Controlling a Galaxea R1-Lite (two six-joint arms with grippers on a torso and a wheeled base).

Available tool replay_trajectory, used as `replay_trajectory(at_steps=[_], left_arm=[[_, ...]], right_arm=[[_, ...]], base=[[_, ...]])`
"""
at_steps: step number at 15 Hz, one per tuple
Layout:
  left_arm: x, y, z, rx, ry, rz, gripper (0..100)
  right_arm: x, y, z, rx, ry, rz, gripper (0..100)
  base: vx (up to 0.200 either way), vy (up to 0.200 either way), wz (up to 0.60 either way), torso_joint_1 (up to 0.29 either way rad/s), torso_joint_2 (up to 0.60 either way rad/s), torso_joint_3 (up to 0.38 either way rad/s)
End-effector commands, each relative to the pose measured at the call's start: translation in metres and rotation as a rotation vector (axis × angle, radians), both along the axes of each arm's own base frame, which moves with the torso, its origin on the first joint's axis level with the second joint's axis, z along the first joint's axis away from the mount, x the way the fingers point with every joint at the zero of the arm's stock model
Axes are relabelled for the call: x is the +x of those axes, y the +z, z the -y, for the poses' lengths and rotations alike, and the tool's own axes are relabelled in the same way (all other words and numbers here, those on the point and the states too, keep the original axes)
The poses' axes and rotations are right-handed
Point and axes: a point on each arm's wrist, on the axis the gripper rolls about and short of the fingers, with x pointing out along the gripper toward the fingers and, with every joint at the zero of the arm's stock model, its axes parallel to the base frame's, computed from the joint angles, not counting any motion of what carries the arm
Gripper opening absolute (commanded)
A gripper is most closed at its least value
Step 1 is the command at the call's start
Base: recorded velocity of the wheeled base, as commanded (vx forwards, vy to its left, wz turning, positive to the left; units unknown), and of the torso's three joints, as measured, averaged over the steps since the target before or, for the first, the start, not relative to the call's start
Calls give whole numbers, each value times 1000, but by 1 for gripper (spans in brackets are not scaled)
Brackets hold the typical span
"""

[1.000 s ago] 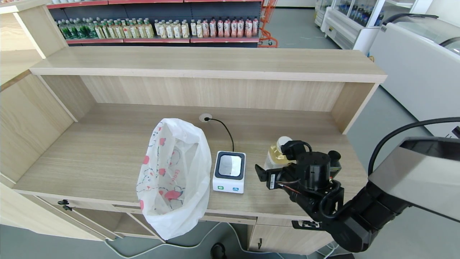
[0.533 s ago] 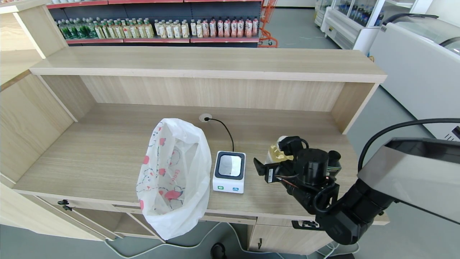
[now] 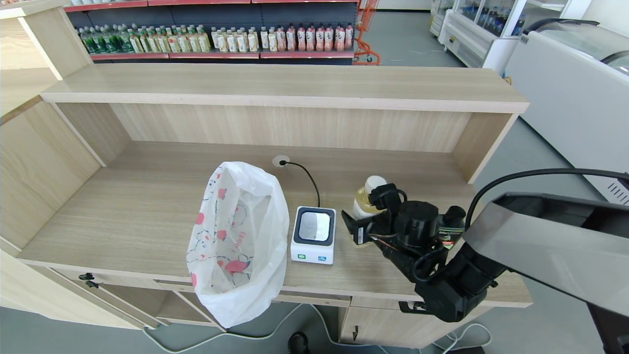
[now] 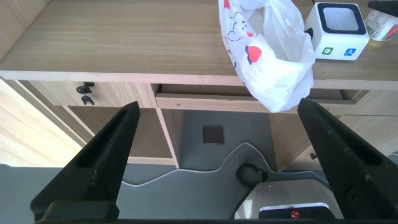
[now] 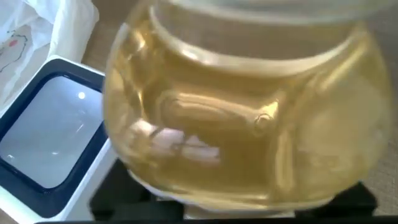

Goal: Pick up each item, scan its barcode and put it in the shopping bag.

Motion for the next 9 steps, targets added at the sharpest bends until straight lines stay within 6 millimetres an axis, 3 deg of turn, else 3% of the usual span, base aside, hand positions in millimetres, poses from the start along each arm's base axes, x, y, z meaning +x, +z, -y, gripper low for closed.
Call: replay_trajectory(at_steps=[1, 9], left_arm=[[0, 0, 0, 0, 0, -2, 100], [0, 0, 0, 0, 0, 0, 100]], right_arm=[[3, -1, 4, -11, -7, -1, 0], [0, 3, 28, -49, -27, 30, 0]], base=[[0, 0, 0, 0, 0, 0], [0, 0, 0, 0, 0, 0]])
